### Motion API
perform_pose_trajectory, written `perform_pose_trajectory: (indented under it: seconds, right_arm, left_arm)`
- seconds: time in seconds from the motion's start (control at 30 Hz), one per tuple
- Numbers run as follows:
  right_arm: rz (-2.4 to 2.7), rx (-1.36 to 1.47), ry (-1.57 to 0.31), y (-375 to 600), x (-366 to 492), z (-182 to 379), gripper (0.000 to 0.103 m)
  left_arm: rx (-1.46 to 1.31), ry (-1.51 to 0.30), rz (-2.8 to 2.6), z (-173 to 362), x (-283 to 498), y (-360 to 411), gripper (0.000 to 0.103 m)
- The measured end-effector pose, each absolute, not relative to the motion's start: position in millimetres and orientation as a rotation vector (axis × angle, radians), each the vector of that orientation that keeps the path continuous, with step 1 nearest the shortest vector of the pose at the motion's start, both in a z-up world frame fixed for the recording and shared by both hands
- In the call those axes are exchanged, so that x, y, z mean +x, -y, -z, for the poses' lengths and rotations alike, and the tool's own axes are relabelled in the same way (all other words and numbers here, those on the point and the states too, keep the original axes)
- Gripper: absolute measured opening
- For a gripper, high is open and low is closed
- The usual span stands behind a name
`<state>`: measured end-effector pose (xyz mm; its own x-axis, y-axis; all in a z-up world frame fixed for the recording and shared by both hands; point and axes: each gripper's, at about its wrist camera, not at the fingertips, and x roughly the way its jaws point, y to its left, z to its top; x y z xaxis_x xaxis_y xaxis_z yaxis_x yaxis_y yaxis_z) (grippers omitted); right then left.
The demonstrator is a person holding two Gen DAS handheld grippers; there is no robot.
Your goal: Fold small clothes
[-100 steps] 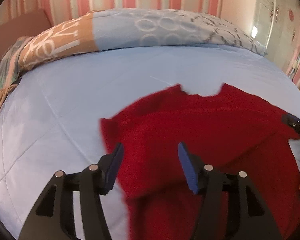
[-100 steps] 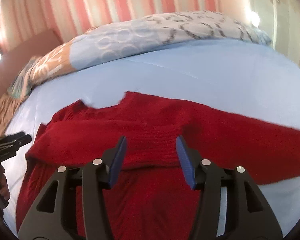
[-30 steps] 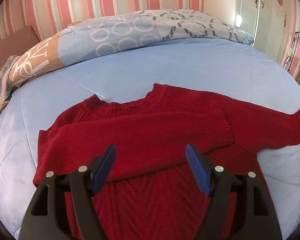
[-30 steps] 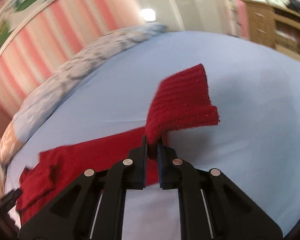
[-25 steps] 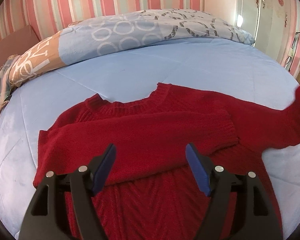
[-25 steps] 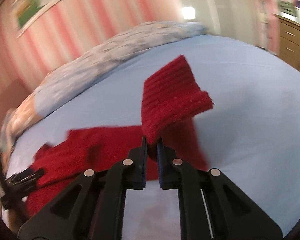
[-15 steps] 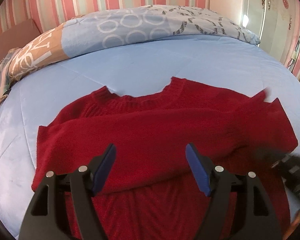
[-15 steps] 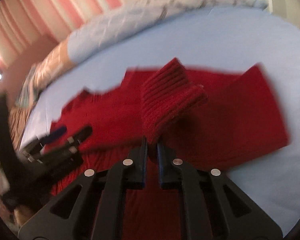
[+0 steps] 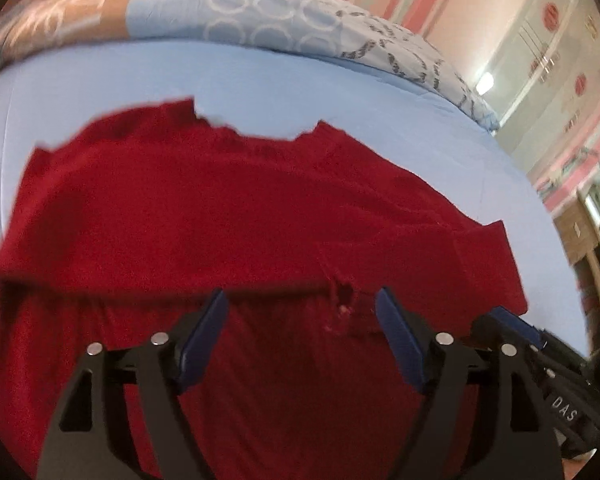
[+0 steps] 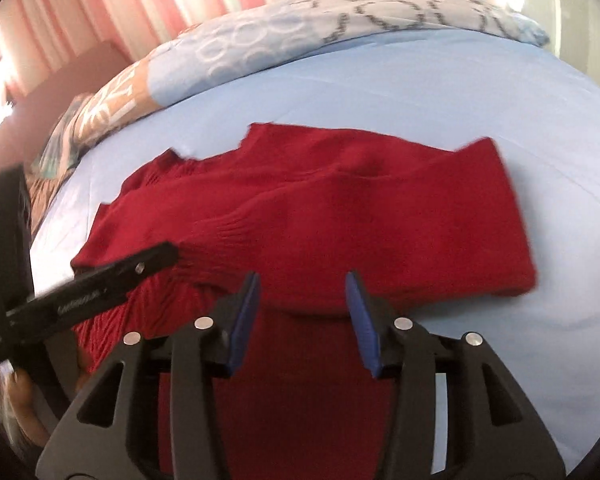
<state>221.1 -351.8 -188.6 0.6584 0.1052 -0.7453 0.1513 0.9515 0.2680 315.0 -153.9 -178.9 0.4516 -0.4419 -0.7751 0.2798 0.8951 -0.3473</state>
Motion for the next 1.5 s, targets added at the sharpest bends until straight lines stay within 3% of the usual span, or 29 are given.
perform_pose_trajectory:
  seconds: [0.17,0.33,0.37,0.4,0.43,0.5,0.6,0.83,1.0,1.23,1.5]
  right_arm:
    - [0.047,0.384,-0.834,372,208,191,0.046]
    - [0.049,0.389,-0.827,376,201,192,0.047]
    - [0.052,0.398,-0.826,378,199,193,0.047]
    - [0.054,0.406,-0.825,379,197,194,0.048]
    - [0.056,0.415,-0.826,381,194,195,0.048]
    - [0.062,0.426,-0.826,383,191,197,0.05]
    - [0.07,0.434,-0.834,387,188,202,0.05]
    - [0.097,0.447,-0.822,393,187,196,0.054]
    - [0.087,0.412,-0.809,381,200,178,0.06]
    - [0.051,0.373,-0.82,349,222,179,0.063]
    - [0.064,0.333,-0.845,337,231,183,0.063]
  left_arm:
    - [-0.357,-1.032,0.415,192,308,161,0.084]
    - [-0.371,-1.006,0.482,185,311,184,0.082]
    - [-0.34,-0.999,0.485,184,310,190,0.068]
    - [-0.299,-1.002,0.484,183,310,197,0.045]
    - [-0.249,-1.01,0.481,183,310,206,0.037]
    - [-0.222,-1.018,0.493,185,310,211,0.024]
    - [-0.173,-1.005,0.497,184,310,211,0.017]
    - [0.05,-0.844,0.467,139,309,212,0.015]
    - [0.16,-0.746,0.419,110,339,168,0.015]
    - [0.185,-0.858,0.244,148,378,68,0.015]
    - [0.091,-0.87,0.288,161,377,43,0.015]
